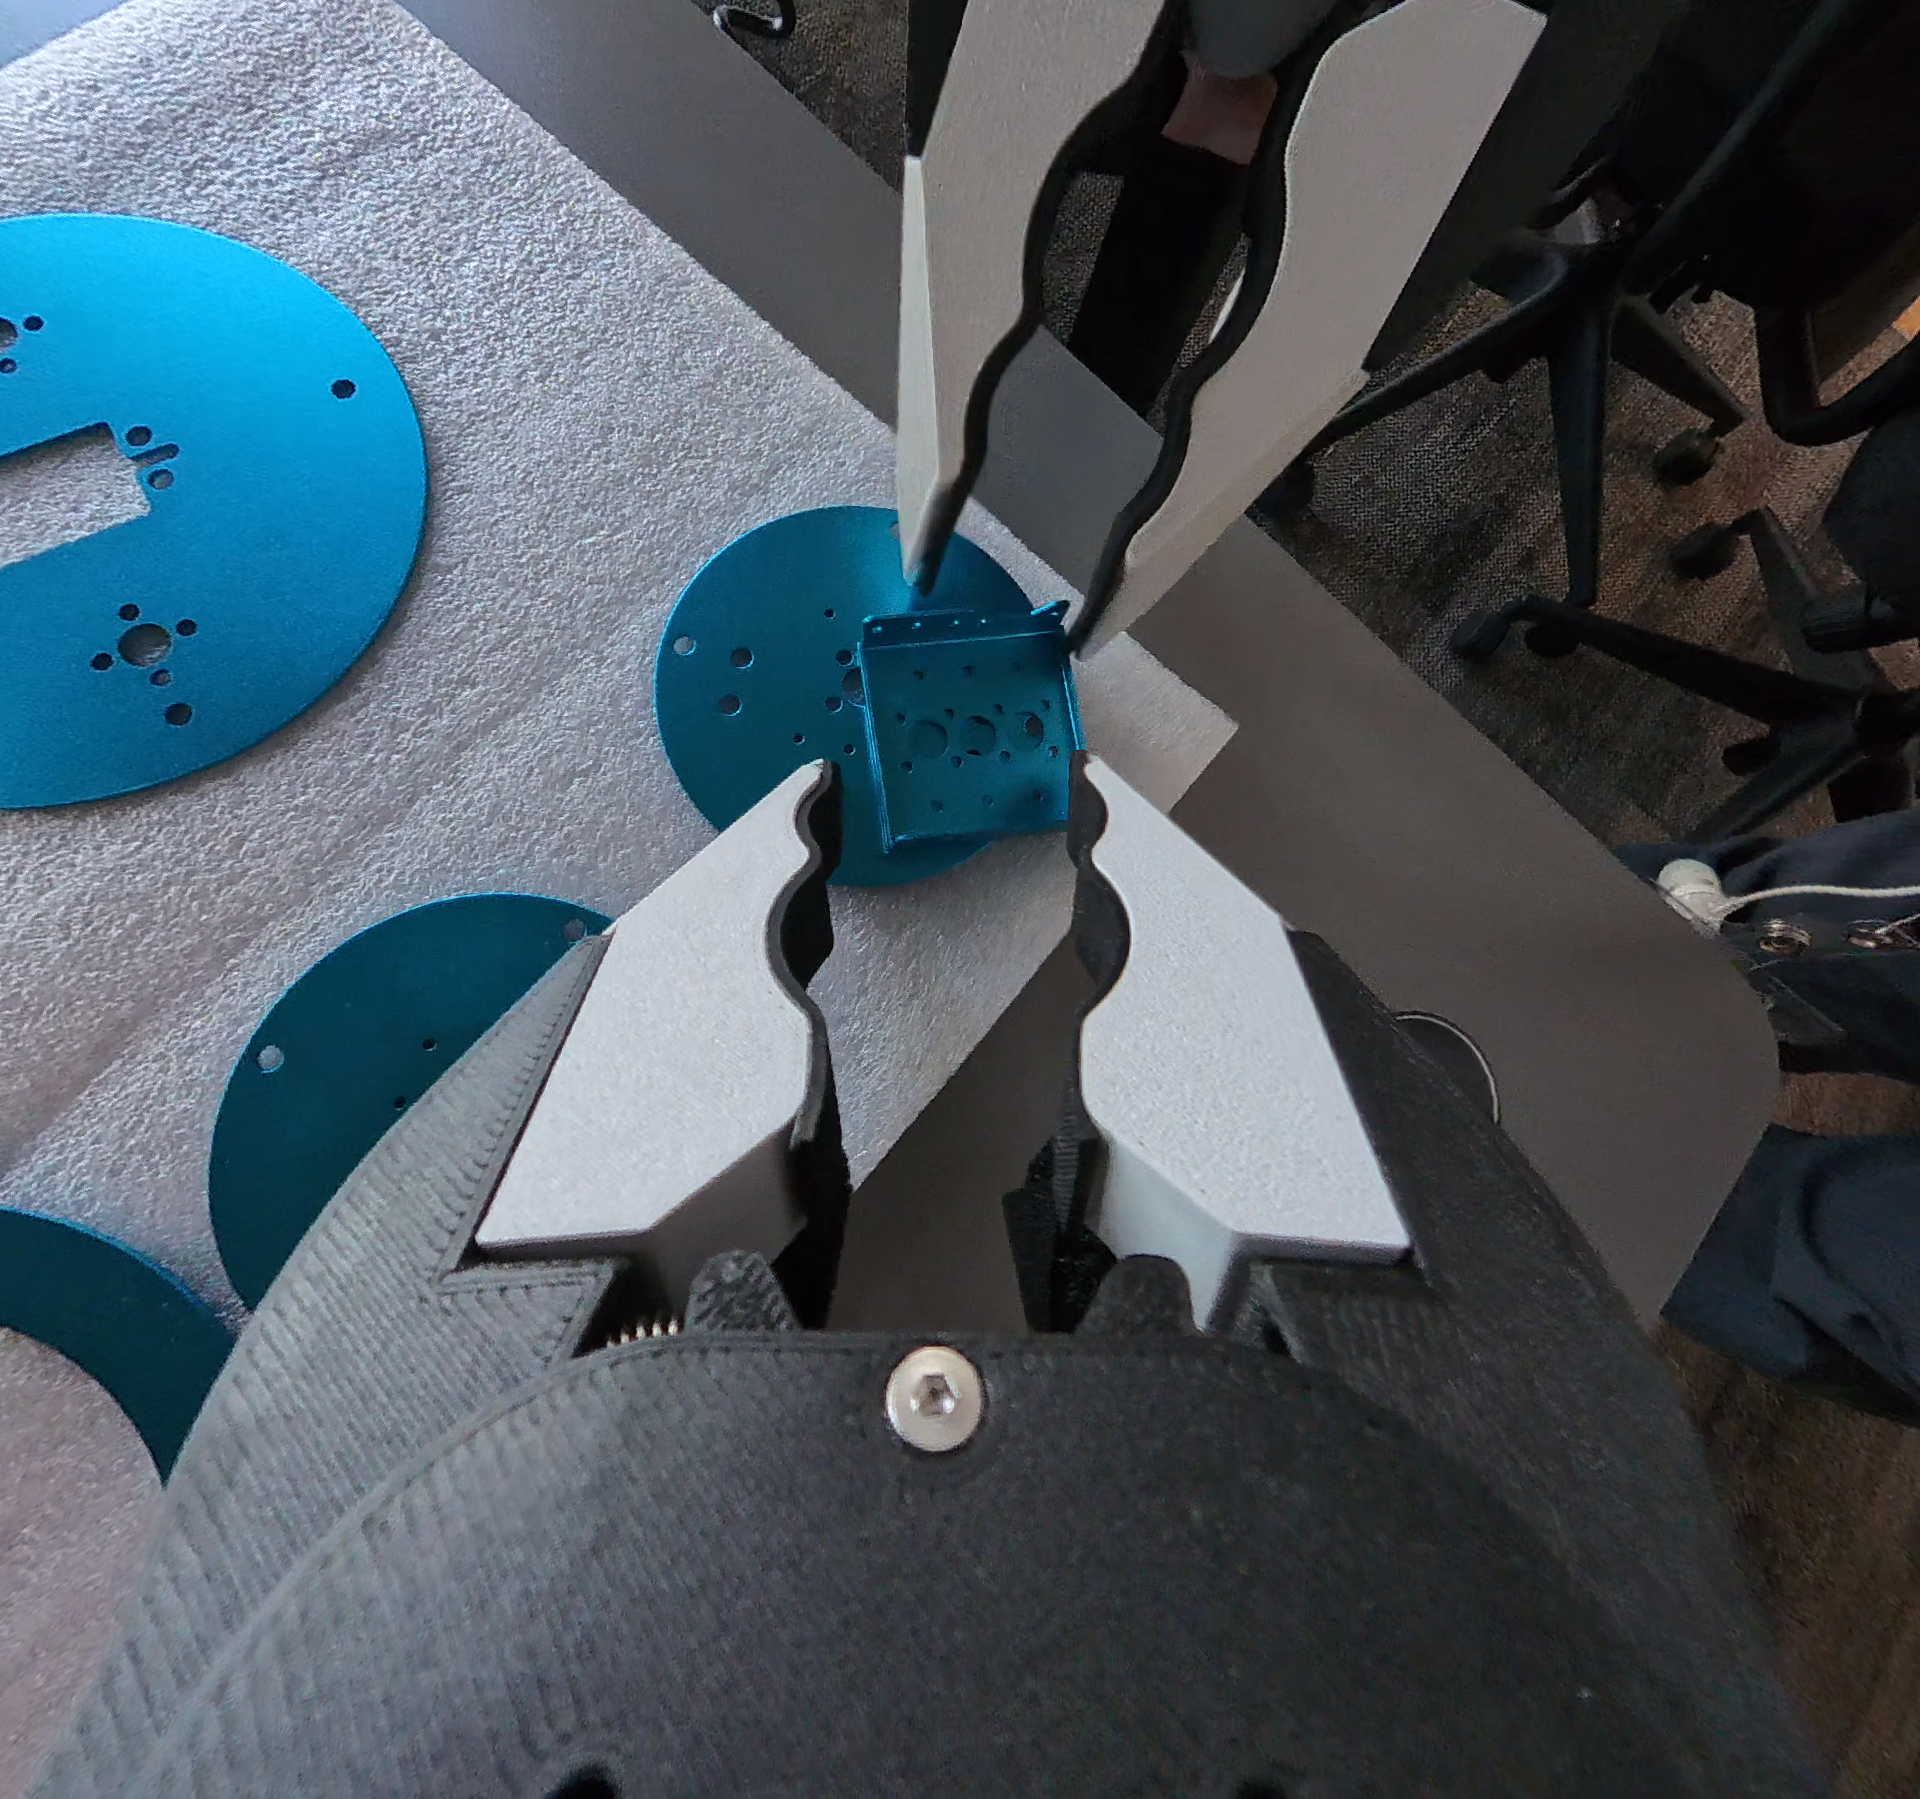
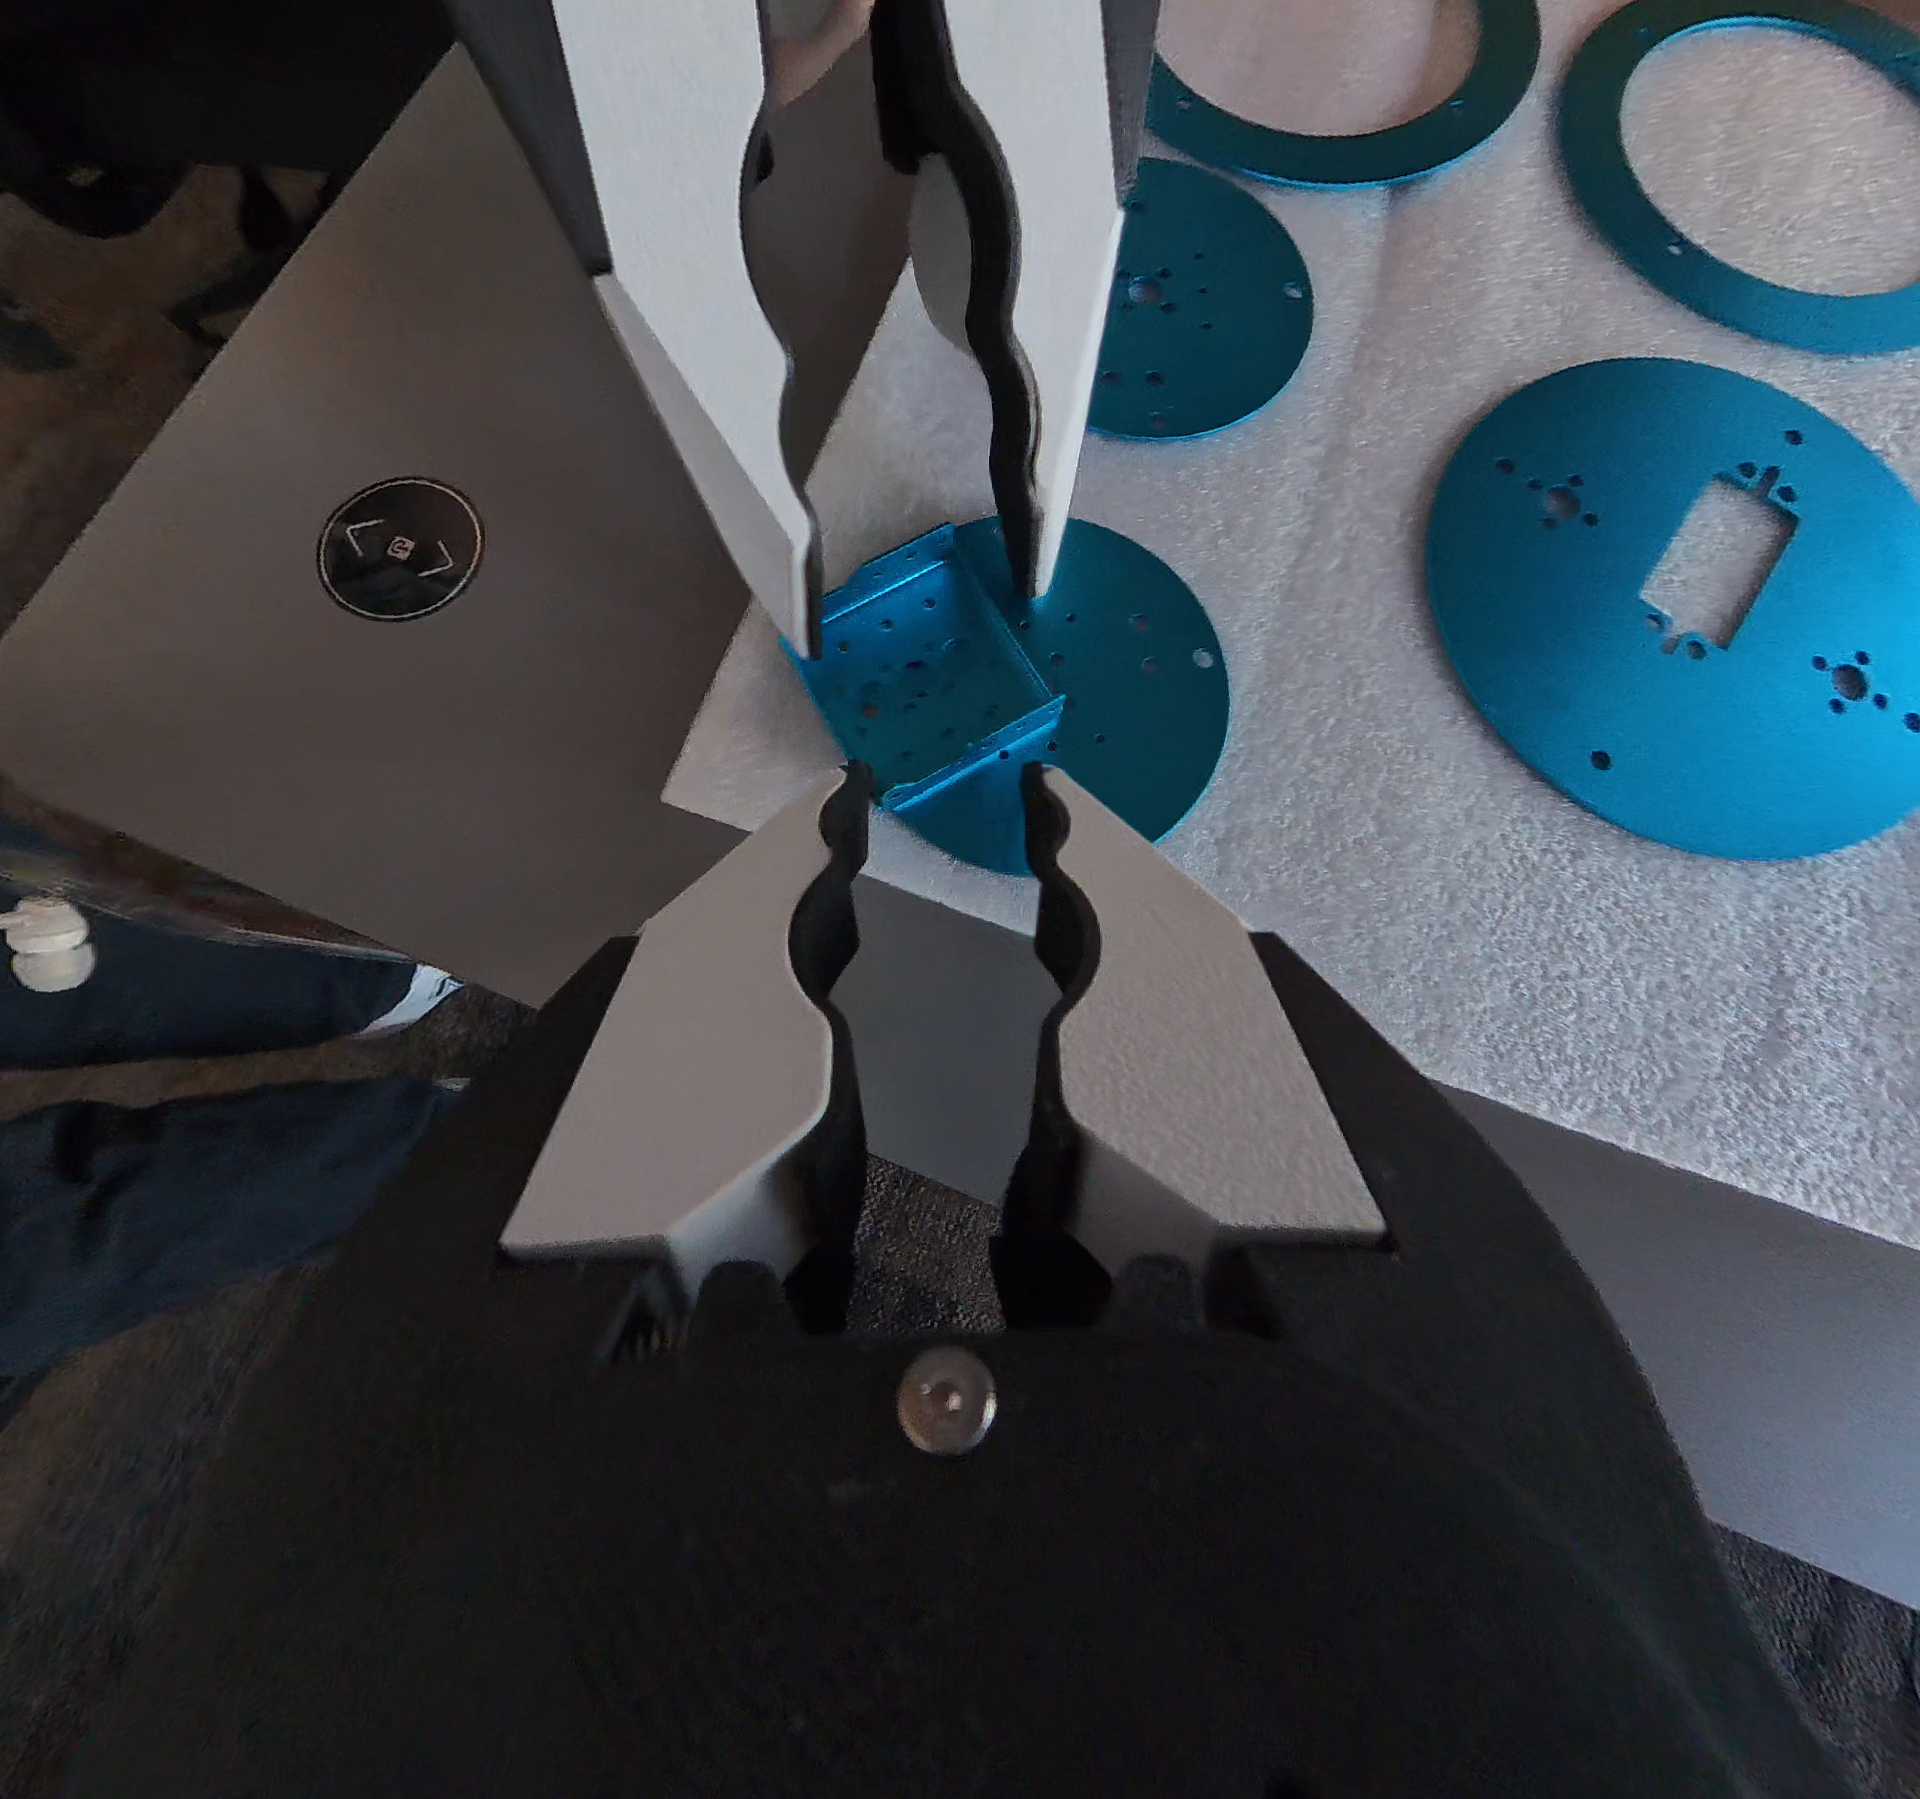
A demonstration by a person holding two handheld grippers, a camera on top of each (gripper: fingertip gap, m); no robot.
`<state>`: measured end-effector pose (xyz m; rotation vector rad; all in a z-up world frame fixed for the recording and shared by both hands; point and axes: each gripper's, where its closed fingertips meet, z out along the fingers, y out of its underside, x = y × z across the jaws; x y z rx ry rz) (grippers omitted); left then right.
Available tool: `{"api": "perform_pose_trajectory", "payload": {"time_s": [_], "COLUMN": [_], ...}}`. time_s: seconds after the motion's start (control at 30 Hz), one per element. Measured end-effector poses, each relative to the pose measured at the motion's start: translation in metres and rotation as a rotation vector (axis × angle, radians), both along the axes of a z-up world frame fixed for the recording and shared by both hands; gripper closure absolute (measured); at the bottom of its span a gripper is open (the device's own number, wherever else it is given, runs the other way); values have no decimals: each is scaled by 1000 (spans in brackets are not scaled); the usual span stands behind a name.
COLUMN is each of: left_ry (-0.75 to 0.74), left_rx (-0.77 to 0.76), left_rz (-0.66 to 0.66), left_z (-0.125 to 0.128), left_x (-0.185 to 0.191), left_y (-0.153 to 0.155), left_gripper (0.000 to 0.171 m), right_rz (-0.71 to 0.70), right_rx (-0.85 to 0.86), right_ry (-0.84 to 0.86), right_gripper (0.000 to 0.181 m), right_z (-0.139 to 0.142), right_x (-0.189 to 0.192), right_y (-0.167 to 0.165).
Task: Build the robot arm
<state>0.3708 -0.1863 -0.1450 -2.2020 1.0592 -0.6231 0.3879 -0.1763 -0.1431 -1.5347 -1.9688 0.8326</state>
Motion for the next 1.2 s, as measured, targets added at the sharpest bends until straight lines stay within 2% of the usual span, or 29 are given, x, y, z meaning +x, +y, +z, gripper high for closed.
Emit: {"api": "perform_pose_trajectory", "payload": {"time_s": [0.17,0.3,0.43,0.53,0.57,0.6,0.77,0.9,1.07,1.13,1.2], "left_ry": [4,-2,-10,74,97,102,48,60,72,77,75], "left_rx": [2,-16,23,78,88,85,60,83,86,86,79], "left_rz": [-2,13,42,26,17,8,-12,-32,-98,-132,-136], "left_z": [0,7,15,5,1,-3,-1,4,3,3,3], "left_x": [-1,-6,-5,-1,-1,0,3,2,2,5,7], "left_y": [6,3,-8,-10,-9,-9,-10,-12,-12,-13,-12], "left_gripper": [132,120,116,117,117,120,136,124,119,120,121], "right_rz": [25,123,201,205,202,200,172,159,176,153,144], "right_rx": [-49,8,5,21,21,13,1,-10,-36,-56,-82], "right_ry": [-9,5,9,-13,-17,-15,-4,4,-4,-6,-3], "right_gripper": [145,126,126,128,134,140,140,140,139,129,128], "right_z": [-1,3,1,-5,-6,-5,-5,-5,-5,-4,-3], "right_x": [0,1,2,3,4,4,6,8,7,6,7], "right_y": [-2,-5,-12,-11,-11,-12,-15,-15,-14,-11,-13]}}
